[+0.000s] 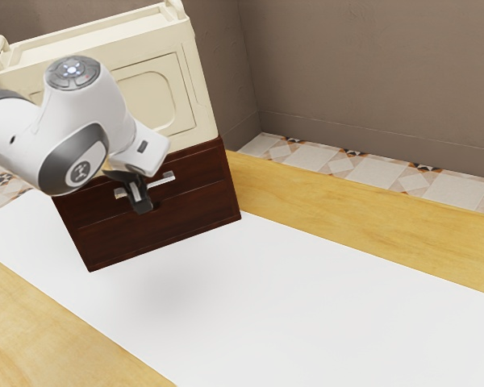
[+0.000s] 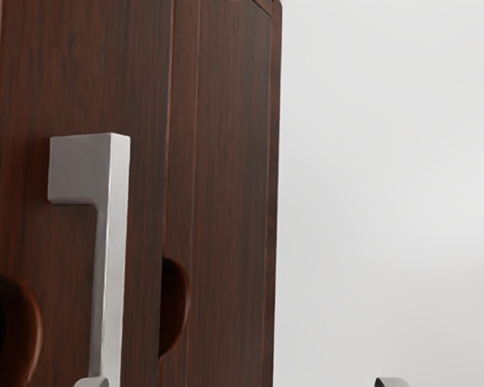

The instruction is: Pull the drawer handle with one arm to open the drawer

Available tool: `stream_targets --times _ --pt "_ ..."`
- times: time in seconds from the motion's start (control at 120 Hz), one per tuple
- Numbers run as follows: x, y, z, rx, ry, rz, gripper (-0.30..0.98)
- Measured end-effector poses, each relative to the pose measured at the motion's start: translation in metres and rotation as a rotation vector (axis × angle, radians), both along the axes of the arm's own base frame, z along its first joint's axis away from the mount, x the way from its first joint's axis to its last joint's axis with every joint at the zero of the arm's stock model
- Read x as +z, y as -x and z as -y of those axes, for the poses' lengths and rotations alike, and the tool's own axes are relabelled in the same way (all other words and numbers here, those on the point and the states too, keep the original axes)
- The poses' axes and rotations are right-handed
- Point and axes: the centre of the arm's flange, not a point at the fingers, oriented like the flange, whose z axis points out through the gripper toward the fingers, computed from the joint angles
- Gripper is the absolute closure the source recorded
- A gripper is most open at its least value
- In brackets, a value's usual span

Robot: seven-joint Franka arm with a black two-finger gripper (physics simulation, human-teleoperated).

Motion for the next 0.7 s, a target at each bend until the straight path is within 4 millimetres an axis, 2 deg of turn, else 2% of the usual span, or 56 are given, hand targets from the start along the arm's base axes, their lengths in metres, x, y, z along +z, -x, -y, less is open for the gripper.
stream_targets --times 0.383,0.7 --pt "0.001 -0.002 -0.010 0.014 -0.006 0.043 0.29" --pt "-0.019 -0.011 -0.013 0.021 -0.004 0.029 0.30"
